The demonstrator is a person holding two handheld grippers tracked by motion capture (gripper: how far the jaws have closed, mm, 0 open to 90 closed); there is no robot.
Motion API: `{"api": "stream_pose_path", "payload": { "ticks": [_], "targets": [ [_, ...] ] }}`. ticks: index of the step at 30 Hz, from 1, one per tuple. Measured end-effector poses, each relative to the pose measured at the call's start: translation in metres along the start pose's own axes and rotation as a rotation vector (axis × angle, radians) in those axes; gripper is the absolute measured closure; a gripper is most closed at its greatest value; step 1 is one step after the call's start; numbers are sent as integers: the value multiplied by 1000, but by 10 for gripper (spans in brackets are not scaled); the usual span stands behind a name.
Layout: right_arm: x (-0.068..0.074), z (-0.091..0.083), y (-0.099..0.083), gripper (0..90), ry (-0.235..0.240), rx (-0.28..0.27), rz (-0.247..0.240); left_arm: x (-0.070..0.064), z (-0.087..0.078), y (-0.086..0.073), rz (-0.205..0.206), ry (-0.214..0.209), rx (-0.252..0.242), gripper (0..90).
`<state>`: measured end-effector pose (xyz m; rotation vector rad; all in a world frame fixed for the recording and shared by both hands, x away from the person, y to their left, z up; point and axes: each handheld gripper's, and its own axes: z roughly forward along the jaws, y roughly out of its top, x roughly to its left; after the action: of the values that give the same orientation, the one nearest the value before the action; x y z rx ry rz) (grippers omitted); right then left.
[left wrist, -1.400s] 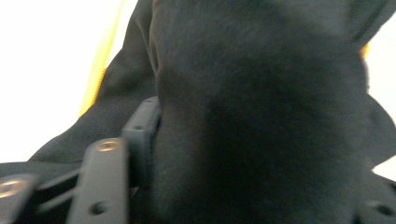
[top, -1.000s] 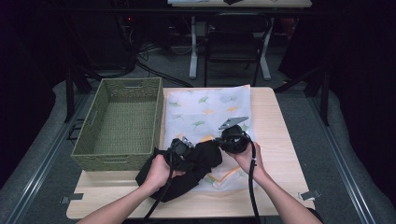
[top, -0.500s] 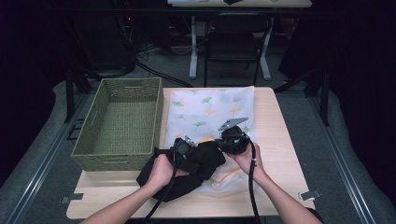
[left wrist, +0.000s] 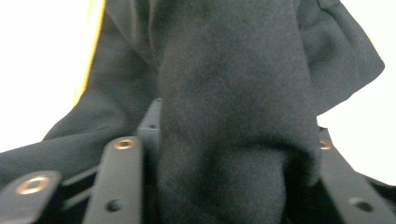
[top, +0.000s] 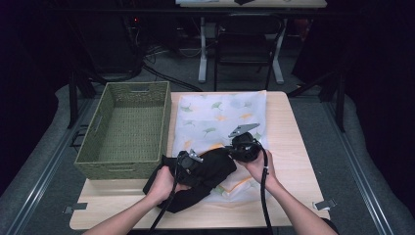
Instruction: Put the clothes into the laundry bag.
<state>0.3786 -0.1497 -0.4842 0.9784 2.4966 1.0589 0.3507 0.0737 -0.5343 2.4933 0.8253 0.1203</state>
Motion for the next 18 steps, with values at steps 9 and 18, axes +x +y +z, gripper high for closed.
{"api": "stream_pose_path", "payload": {
  "ticks": [9, 18],
  "targets": [
    [6, -5, 5, 889, 9, -30, -3, 4, -11, 12, -85, 6, -33, 611],
    [9, 2, 3, 889, 24, -8, -17, 4, 6, 12, -108, 9, -53, 385]
  ]
}}
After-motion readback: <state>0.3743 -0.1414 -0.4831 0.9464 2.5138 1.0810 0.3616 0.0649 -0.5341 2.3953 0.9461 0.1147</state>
